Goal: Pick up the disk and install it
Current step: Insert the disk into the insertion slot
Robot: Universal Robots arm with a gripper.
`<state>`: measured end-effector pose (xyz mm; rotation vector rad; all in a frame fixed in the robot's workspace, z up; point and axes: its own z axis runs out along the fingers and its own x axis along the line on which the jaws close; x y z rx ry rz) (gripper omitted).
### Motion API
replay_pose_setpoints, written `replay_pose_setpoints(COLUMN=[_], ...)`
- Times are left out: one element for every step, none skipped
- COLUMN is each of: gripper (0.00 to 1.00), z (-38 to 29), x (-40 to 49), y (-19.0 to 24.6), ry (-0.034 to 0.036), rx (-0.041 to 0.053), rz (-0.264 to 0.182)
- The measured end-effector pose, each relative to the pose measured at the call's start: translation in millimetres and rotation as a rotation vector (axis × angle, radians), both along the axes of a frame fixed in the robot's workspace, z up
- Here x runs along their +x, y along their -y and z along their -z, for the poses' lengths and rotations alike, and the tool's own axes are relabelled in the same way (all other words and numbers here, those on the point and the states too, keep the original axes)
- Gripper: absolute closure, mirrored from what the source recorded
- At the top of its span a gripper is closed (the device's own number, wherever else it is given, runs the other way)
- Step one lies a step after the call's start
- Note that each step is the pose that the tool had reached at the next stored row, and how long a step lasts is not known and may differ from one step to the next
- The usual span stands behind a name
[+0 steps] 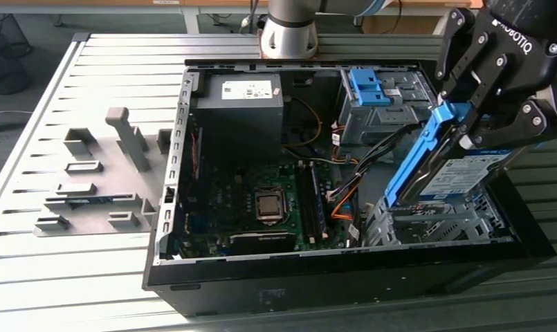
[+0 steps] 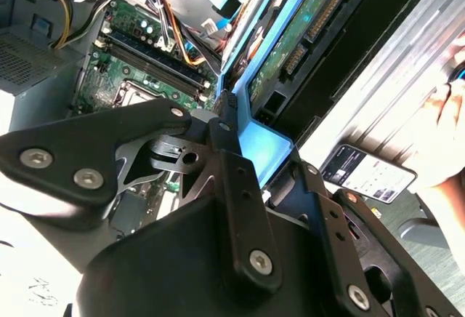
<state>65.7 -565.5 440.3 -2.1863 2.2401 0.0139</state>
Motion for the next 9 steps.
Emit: replay_pose_setpoints(gripper=[0.64, 0.64, 0.64, 0.64, 0.64, 0.64, 0.64, 0.64, 0.64], z=[0.3, 0.7, 1.1, 1.5, 1.8, 2.1, 2.4, 2.7, 3.1], x=[0.3, 0.5, 0.7, 0.9, 0.9, 0.9, 0.9, 0.9, 1.0], y=[0.1, 0.3, 0.5, 0.8, 1.1, 1.5, 1.8, 1.9, 2.0], ry=[0.0000, 0.0000, 0.0000, 0.0000, 0.0000, 0.0000, 0.0000, 0.0000, 0.0000], rx=[-0.0001, -0.0001, -0.0001, -0.0001, 0.0000, 0.0000, 0.0001, -0.0001, -0.0002], rz=[0.000, 0.000, 0.000, 0.000, 0.000, 0.000, 0.000, 0.000, 0.000])
